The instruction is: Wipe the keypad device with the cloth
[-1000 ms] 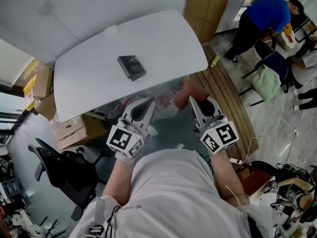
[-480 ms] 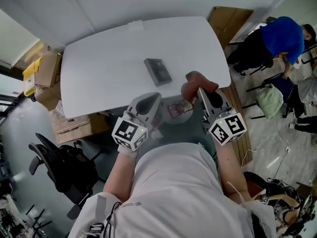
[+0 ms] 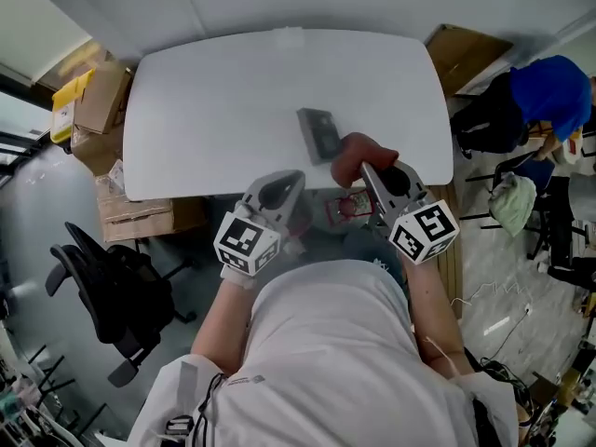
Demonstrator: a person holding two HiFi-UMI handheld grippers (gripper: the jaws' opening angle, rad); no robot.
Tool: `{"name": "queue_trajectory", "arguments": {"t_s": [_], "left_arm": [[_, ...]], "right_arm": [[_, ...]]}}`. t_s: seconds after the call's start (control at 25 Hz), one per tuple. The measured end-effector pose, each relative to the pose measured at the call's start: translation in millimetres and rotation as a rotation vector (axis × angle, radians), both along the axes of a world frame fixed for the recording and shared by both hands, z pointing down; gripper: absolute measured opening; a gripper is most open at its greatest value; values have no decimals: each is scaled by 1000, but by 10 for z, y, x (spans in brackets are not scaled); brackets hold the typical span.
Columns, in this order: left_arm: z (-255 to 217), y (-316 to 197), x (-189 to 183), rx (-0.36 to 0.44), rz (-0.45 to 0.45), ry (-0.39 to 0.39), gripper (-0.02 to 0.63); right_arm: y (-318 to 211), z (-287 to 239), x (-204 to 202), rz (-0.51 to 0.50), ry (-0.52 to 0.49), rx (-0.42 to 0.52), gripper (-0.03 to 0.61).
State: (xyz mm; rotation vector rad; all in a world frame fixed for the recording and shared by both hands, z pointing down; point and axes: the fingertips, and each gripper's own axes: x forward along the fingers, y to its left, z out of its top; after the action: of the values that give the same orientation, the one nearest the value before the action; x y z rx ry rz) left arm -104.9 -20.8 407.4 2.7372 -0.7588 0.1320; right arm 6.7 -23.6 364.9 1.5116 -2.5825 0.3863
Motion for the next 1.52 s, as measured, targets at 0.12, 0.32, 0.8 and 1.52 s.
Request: {"name": "queue_trajectory", "arguments": {"t_s": [0.12,0.32,0.8,1.52], "left_arm": [[38,-117,26,-8,-45,-29,11],[90,-319,94,-40,-161,-55,11],[52,-349,47,-101,-455,-141,11],[230,-15,146,-166,-675,-185,11]], "right_arm": [[-138,104,-74,-114,-15,-44,43],[-356,291,-167,-319,-27,-116,43],[-646,1064,-246,-672,69,-339,43],[-919,1888,-282,-795,351,-375,175]]}}
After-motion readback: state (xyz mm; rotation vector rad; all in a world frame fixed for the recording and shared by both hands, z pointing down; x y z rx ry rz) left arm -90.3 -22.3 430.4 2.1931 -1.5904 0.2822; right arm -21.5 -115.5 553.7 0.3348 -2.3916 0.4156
